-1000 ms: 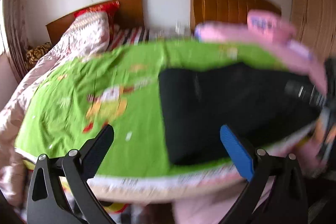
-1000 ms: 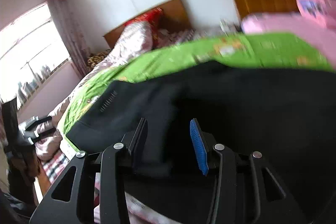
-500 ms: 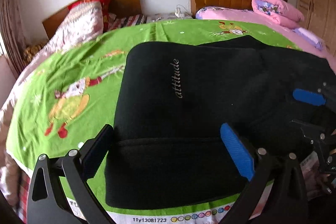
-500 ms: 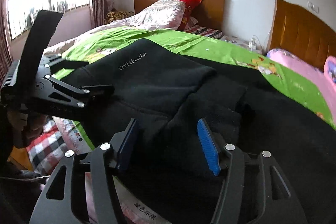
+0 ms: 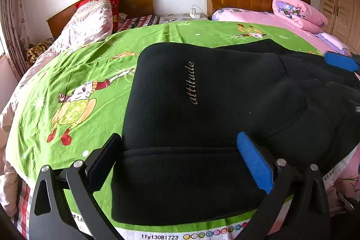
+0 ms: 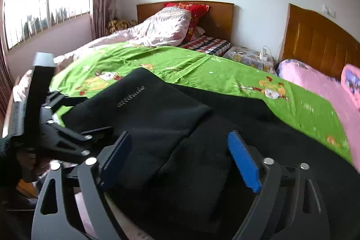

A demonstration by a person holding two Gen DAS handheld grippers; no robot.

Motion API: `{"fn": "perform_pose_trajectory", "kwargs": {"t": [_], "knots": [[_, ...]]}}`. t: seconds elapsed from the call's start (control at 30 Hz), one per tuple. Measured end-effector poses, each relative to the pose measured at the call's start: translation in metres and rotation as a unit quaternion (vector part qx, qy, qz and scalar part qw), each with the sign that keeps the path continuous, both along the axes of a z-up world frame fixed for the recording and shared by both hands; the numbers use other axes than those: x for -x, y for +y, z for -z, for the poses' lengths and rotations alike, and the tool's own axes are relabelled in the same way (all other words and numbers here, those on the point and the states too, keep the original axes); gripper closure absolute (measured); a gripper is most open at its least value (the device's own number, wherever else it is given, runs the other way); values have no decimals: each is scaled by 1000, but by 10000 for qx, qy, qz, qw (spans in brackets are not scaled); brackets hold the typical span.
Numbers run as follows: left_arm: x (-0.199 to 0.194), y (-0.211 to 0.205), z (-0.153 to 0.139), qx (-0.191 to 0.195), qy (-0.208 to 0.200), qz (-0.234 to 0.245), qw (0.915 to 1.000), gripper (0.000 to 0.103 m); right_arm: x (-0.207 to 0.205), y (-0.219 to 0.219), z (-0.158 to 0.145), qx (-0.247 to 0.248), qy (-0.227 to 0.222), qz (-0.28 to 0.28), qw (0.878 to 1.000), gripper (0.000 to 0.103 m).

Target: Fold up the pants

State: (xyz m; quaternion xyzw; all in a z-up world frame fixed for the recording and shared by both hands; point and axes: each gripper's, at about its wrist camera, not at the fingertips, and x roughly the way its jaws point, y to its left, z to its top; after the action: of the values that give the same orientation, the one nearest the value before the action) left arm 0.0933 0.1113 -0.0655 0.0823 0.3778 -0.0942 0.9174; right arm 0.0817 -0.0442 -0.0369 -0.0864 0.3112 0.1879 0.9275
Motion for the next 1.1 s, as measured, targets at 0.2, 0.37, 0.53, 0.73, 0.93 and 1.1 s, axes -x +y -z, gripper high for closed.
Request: {"fn": "perform_pose_trajectory", "kwargs": {"t": [0.2,0.37,0.53,0.73,0.93,1.1], "knots": [[1,-1,0,-14,35,-11,10000,1,-14,3,35,326,324,18,9989,14],[0,-9,-40,-112,-203,73,9997,2,-17,-4,36,95,465,14,9989,13],[-43,-31,-62,10,-3,505,9987,2,-20,-5,39,44,482,2,9988,12],[-140,-36,-8,324,1478,376,9878,2,-22,-8,40,-66,549,-34,9985,11],[-128,-18,-29,803,1311,223,9879,2,-22,-8,41,-124,582,-47,9982,11],[-136,-7,-20,292,1530,-349,9872,2,-23,-9,42,-136,601,-39,9981,10]]}}
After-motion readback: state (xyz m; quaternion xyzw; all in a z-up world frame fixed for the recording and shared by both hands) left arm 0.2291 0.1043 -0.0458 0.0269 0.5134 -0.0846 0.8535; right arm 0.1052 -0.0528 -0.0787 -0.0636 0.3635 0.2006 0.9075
